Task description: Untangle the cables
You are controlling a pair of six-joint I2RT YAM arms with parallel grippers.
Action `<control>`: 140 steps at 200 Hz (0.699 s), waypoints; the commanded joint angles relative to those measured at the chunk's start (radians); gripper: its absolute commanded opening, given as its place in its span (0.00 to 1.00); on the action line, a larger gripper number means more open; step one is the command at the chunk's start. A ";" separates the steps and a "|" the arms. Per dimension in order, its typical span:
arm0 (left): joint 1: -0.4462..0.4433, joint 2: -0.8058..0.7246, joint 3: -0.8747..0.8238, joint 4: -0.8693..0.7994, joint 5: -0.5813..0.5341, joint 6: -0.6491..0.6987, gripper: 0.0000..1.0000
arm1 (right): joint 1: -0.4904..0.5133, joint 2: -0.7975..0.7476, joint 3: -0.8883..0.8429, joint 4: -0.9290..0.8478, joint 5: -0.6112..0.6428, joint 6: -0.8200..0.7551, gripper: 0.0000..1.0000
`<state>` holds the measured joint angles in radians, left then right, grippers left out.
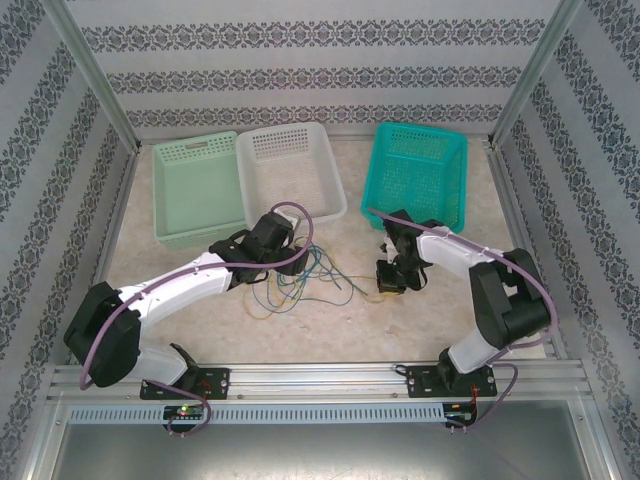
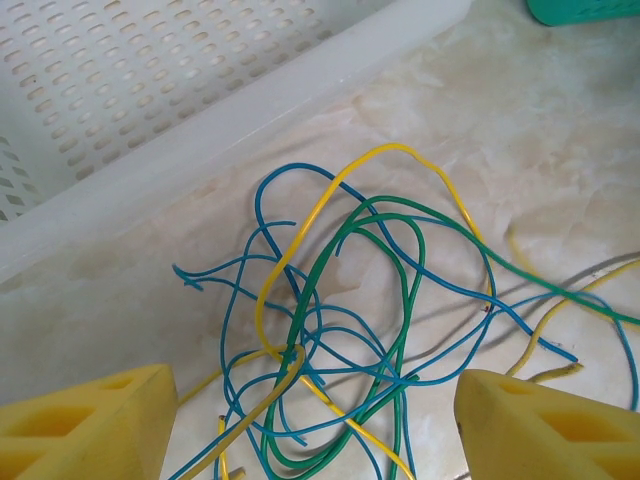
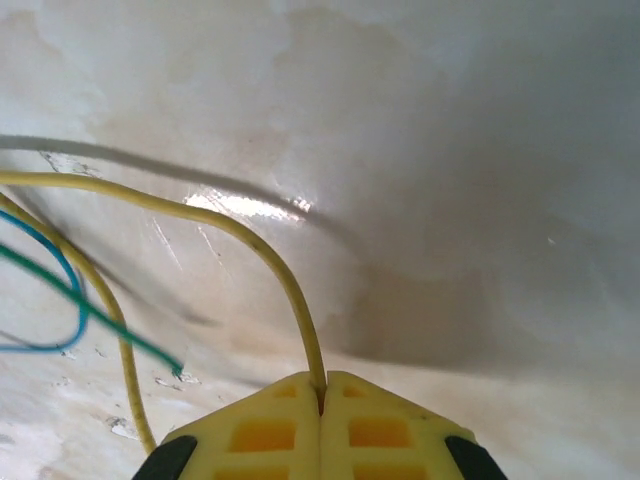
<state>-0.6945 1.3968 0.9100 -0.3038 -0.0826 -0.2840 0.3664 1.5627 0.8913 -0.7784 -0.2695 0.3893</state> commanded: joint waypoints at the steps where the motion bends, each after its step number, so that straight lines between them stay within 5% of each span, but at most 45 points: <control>1: -0.013 0.027 0.023 0.026 -0.009 0.025 0.74 | 0.036 -0.158 0.097 -0.106 0.158 -0.020 0.00; 60: -0.014 0.070 0.033 0.078 0.037 -0.003 0.73 | 0.185 -0.456 0.204 -0.140 0.621 -0.117 0.00; 140: -0.015 -0.104 -0.066 0.232 0.049 -0.041 0.74 | 0.281 -0.510 0.184 -0.069 0.784 -0.215 0.00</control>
<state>-0.6949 1.3693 0.8768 -0.1635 -0.0257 -0.2996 0.6392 1.0691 1.0874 -0.8639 0.4145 0.2104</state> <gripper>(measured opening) 0.732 0.050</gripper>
